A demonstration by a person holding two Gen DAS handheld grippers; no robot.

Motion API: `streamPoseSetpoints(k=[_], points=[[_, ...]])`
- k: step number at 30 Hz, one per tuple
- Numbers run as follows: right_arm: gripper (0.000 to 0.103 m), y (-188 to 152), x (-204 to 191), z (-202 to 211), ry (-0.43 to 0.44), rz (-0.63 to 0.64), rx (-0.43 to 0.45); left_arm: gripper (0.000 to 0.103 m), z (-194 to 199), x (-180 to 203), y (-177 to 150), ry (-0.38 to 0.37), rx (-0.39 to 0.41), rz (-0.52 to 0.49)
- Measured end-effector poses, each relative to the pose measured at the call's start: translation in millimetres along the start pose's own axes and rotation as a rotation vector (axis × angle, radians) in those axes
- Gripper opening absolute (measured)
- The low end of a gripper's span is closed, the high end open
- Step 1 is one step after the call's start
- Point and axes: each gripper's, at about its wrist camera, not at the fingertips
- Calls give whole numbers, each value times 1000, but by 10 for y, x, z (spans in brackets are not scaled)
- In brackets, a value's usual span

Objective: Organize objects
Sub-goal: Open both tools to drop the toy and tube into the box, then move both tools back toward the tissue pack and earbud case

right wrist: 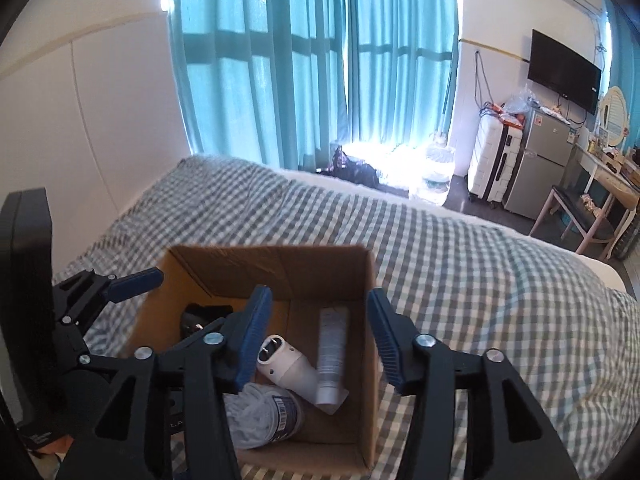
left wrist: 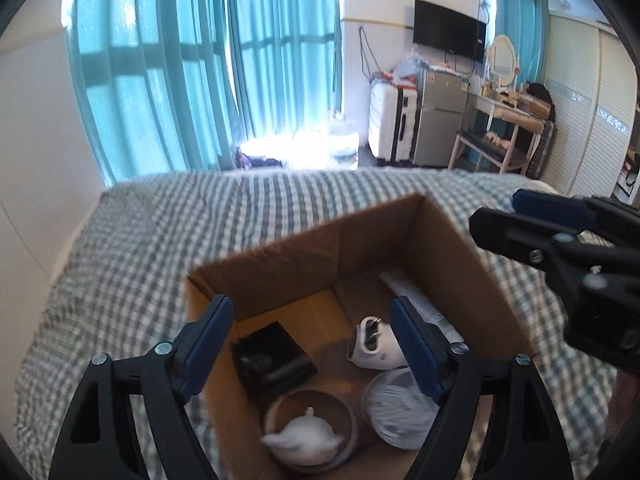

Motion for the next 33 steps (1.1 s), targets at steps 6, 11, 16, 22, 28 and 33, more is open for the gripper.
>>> streamPoseSetpoints(k=[6,11,16,22,28,33], points=[[91,288,5,939,-13,-27,137,98,834,63,241,30,115,8],[98,383,0,1671,-35,-23,222,101,1492,63,340,76,180,37],[99,226,-56,2203,-46,25,263,103,2014,108,274,135,236,49],[99,-131,-70,2482,-78,85,271,103,2348,292,-94,184,260,31],[99,-524,-67,2294,-83,137,191,103,2271,381,-498,166,193,77],[99,-893,29,1860,-60,128,89,103,1912,405,-812,195,100,114]])
Point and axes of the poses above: each gripper's, at about its wrist camera, not at the fingertips, and z roughly against the way its jaws point, x to its right, y to its top, and after that the axes turned 1 degree about x, right-handed
